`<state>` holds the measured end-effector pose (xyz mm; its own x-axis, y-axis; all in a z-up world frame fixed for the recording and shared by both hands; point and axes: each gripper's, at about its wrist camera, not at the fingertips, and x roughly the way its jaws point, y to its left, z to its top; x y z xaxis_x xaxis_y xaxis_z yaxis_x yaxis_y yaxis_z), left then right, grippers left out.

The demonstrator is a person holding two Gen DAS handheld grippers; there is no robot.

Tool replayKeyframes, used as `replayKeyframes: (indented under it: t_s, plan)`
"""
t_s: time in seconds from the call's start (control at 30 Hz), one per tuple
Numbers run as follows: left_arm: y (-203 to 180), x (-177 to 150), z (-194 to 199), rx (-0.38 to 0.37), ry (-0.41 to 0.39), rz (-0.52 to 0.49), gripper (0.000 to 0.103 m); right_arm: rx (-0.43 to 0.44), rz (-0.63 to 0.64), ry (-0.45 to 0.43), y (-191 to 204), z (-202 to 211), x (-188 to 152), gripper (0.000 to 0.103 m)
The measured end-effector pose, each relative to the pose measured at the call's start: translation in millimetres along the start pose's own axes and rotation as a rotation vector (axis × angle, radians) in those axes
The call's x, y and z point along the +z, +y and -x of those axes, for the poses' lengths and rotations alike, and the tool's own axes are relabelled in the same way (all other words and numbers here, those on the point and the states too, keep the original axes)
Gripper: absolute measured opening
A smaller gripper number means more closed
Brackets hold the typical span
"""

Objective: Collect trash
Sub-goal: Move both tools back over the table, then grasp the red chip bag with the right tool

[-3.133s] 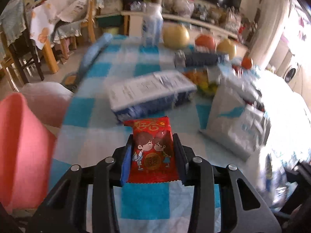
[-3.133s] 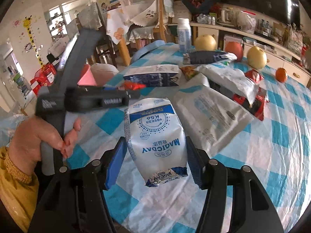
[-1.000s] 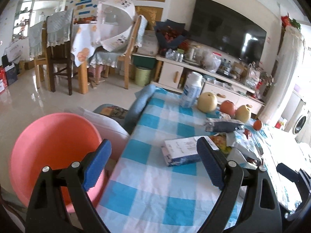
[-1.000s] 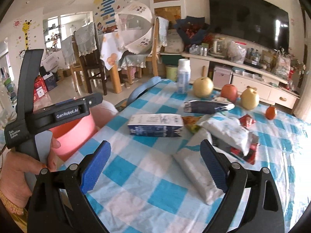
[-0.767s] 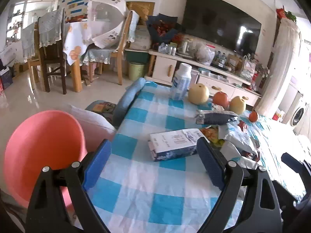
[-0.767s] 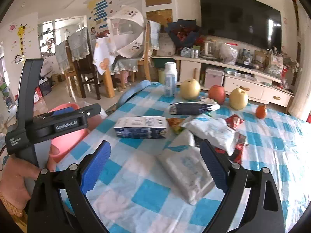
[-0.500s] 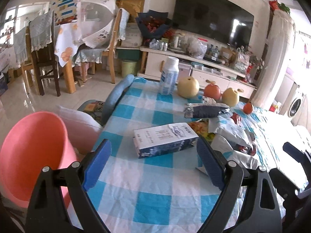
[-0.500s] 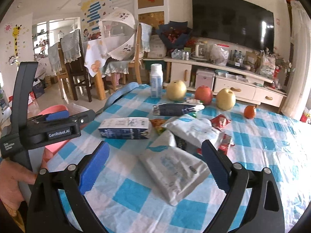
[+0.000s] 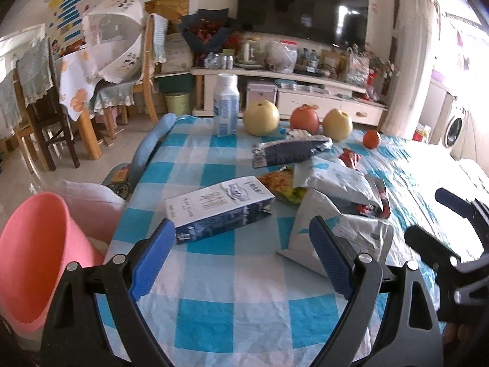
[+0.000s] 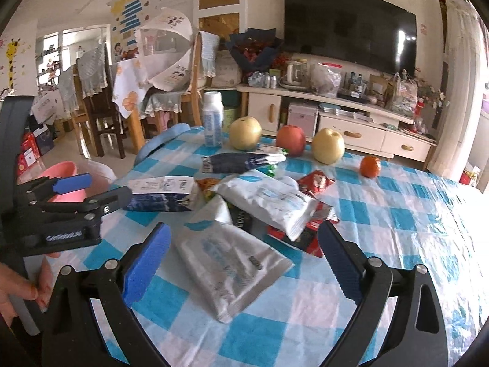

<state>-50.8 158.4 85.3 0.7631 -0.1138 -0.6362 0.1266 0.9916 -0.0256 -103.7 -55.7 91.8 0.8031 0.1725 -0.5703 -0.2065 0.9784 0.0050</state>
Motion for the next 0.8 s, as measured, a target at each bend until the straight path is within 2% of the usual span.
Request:
replayKeyframes:
  t_s: [0.3, 0.53, 0.63, 0.7, 0.8]
  plan:
    - [-37, -6, -10, -0.049, 0.029, -0.110, 0.090, -0.042, -0.017, 0.037, -35, -14, -4, 0.096]
    - [-59, -12, -15, -0.183, 0.069, -0.097, 0.090, -0.036, -0.163, 0.068, -93, -23, -3, 0.096]
    - [-66, -17, -22, -0.248, 0.109, -0.051, 0.090, 0.006, -0.225, 0.081, -116, -30, -2, 0.096]
    - [-67, -21, -30, -0.317, 0.155, 0.048, 0.090, 0.038, -0.239, 0.089, -123, -37, 0, 0.096]
    - [-65, -27, -40, -0.344, 0.199, 0.168, 0.090, 0.124, -0.264, 0.114, -127, -54, 1, 0.096]
